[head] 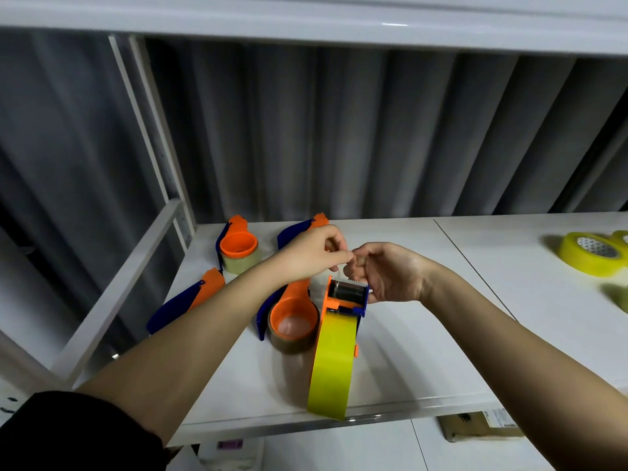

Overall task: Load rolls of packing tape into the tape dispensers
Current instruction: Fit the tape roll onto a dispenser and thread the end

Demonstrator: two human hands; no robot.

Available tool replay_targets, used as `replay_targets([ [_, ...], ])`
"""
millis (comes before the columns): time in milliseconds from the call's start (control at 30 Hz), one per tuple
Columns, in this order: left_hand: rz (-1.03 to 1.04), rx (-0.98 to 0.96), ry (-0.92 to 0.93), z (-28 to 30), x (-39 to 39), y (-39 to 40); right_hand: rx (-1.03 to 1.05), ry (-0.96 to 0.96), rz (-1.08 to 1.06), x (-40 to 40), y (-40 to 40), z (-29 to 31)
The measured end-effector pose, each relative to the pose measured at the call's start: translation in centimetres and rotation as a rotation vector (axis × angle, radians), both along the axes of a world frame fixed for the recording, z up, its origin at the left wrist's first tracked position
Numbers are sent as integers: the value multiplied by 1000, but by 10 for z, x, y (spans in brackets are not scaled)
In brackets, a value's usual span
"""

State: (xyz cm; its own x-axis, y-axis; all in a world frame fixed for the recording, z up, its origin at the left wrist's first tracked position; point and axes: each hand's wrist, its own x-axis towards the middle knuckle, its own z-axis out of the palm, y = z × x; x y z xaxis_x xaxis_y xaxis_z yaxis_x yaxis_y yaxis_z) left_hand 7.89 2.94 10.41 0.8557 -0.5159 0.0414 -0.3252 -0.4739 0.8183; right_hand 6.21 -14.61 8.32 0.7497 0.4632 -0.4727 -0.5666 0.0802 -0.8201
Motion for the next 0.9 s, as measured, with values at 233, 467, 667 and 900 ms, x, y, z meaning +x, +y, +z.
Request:
replay_targets([
  [233,-24,359,-425,2,-2,3,-17,-10,0,-1,3,3],
  [467,-136,541,-716,1,-4,1,-138,-66,-50,-4,6,5],
  [667,-128,294,-189,-7,3,1,-303,-122,-153,-10,12,7],
  [900,-94,108,310,6,0,-4,-363,-299,-147,-19,14,9],
])
